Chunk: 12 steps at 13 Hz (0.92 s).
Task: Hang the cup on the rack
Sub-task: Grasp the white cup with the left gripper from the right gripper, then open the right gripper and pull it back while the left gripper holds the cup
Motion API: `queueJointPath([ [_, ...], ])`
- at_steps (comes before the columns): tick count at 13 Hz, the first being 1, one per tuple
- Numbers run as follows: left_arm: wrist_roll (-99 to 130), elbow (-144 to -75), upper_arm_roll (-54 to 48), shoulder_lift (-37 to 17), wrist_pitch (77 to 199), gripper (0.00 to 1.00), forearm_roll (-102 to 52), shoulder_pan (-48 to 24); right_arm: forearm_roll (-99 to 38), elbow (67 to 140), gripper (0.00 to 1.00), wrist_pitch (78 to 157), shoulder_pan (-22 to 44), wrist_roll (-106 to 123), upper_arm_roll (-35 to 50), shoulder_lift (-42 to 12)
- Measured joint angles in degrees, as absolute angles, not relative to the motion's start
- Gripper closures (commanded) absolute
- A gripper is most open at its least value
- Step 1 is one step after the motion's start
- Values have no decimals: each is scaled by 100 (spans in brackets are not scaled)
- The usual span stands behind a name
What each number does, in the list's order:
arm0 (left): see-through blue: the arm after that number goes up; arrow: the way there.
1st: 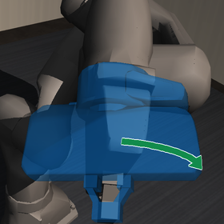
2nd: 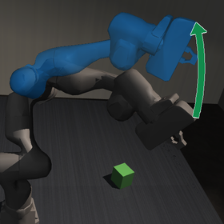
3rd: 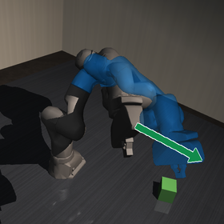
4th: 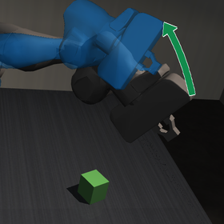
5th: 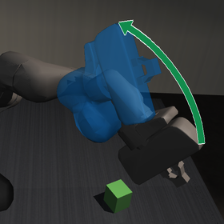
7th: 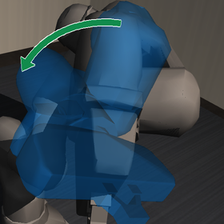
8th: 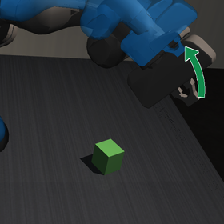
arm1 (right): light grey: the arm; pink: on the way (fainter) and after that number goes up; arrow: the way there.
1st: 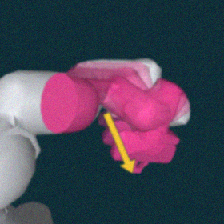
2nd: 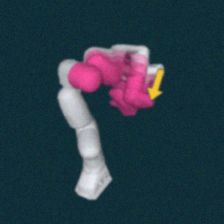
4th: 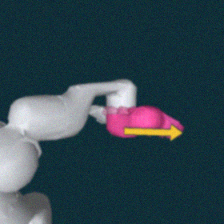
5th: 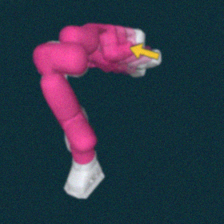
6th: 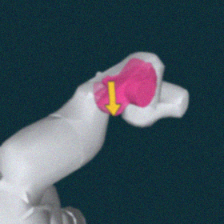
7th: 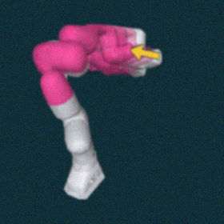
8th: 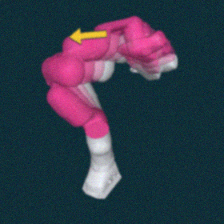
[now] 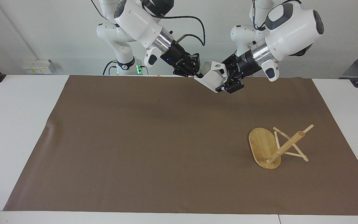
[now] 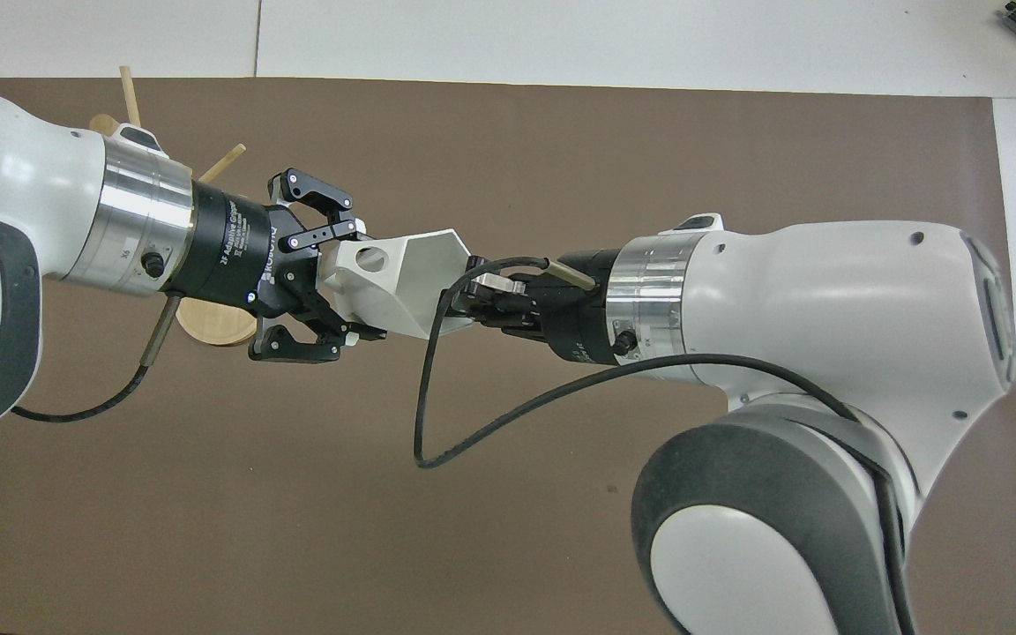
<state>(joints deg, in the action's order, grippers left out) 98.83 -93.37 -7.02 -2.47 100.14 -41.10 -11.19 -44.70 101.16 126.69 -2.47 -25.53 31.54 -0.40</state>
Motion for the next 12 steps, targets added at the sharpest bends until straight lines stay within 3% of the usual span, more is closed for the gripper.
queueJointPath([
  [2, 9885, -9337, -700, -242, 10013, 100, -4110, -1119, -4472, 10112, 100, 12670, -246, -2553, 3155, -40],
  [4, 9904, -9337, -699, -239, 10012, 100, -4110, -1119, -4474, 10110, 62, 12672, -246, -2553, 3156, -40],
  [6, 10050, -9337, -688, -228, 10012, 100, -4111, -1111, -4477, 10109, 40, 12721, -250, -2566, 3153, -40],
  [8, 10086, -9337, -671, -200, 10012, 100, -4111, -1098, -4477, 10109, 7, 12726, -250, -2650, 3151, -40],
  [9, 10096, -9337, -660, -191, 10012, 100, -4111, -1093, -4477, 10109, 0, 12728, -250, -2660, 3151, -40],
  [12, 10150, -9337, -628, -188, 10012, 100, -4111, -1076, -4477, 10109, 0, 12731, -250, -2661, 3150, -40],
])
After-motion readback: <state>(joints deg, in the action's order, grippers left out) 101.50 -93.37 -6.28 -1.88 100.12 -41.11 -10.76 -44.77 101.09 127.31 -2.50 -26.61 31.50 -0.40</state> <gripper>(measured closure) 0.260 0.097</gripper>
